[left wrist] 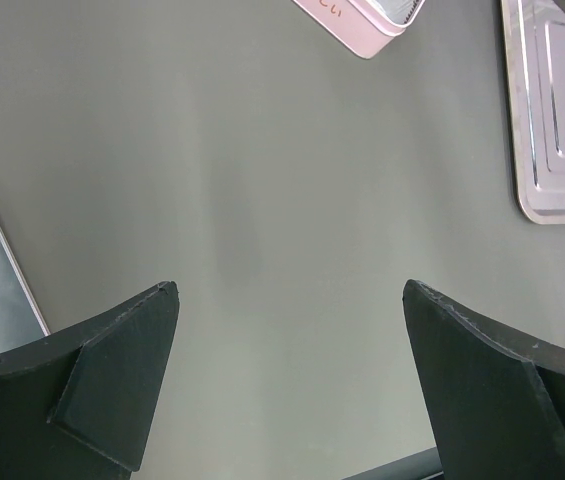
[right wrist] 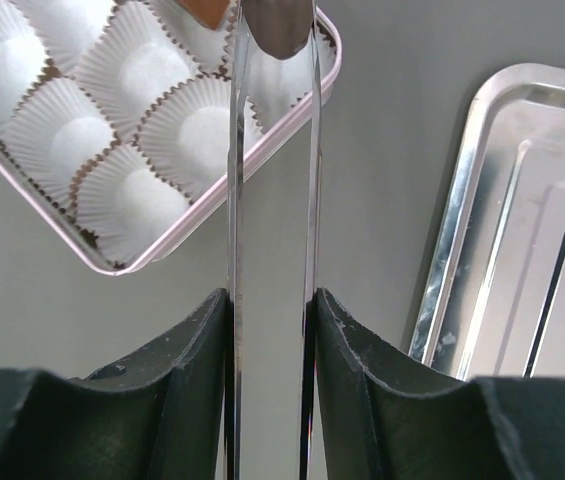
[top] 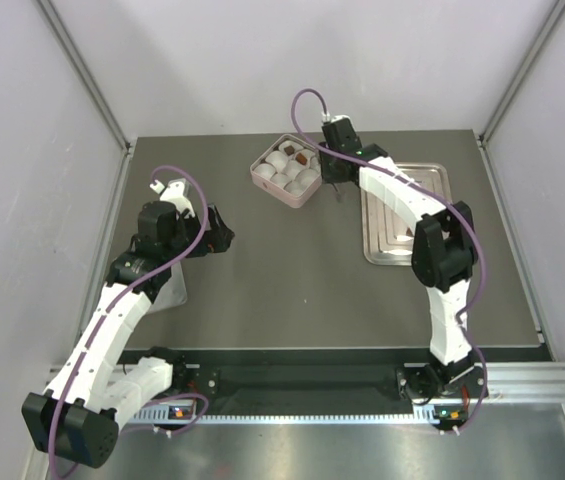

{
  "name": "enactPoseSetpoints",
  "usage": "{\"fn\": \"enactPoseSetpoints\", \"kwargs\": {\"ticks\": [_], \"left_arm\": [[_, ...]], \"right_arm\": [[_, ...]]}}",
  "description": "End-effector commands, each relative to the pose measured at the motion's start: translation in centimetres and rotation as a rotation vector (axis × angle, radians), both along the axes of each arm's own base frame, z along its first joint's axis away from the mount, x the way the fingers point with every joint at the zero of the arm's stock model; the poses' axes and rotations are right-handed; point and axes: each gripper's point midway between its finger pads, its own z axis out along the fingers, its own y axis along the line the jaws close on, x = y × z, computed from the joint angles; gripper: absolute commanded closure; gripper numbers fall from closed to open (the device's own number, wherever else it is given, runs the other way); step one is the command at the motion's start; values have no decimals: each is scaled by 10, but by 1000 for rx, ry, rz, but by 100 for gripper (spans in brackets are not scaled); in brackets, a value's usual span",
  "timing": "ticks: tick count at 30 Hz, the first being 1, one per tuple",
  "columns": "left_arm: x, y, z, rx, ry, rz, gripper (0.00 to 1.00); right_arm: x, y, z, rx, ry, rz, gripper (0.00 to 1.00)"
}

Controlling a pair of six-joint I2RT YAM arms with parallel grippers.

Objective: Pack the chocolate

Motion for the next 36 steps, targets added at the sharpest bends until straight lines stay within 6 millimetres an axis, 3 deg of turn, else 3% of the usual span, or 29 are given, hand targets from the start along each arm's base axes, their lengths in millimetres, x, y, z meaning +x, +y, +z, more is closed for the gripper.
{"fn": "enactPoseSetpoints", "kwargs": {"ticks": [1,6,12,16,22,23,25,26,28,29,31,32,33,35,36], "left_arm": [[6,-1,14,-5,-63,-4,1],[6,-1,13,-2,-62,-4,1],[6,-1,14,-2,-64,-3,1],[6,0,14,-1,-64,-1,1],[6,-1,14,-2,-64,-3,1],[6,-1,14,-3,-65,-4,1],[6,-1,15,-4,-68,-4,1],[6,0,15,-3,-68,-3,1],[6,0,15,-2,-68,-1,1],[6,-1,15,-2,-68,-3,1],[5,0,16,-3,-70,-1,1],[5,0,15,-2,-68,-1,1],[5,0,15,-2,-68,-1,1],[5,-1,15,-5,-69,-3,1],[5,-1,16,-6,-72,-3,1]], "right_arm": [[22,4,25,-3,-102,-12,64],[22,3,18,-13,-93,-12,60],[24,0,24,-25,-108,-19,57],[24,-1,36,-24,-130,-21,57],[16,-6,72,-4,-186,-18,57],[13,-8,86,7,-208,-18,57],[5,-13,94,6,-215,-19,57],[-1,-18,112,22,-244,-27,57],[-13,-26,111,20,-230,-35,57],[-21,-31,125,38,-249,-42,57],[-36,-41,115,23,-213,-53,57],[-45,-49,126,41,-227,-67,57],[-55,-56,110,26,-192,-73,57],[-71,-71,115,40,-192,-97,57],[-80,-79,99,22,-156,-108,57]]}}
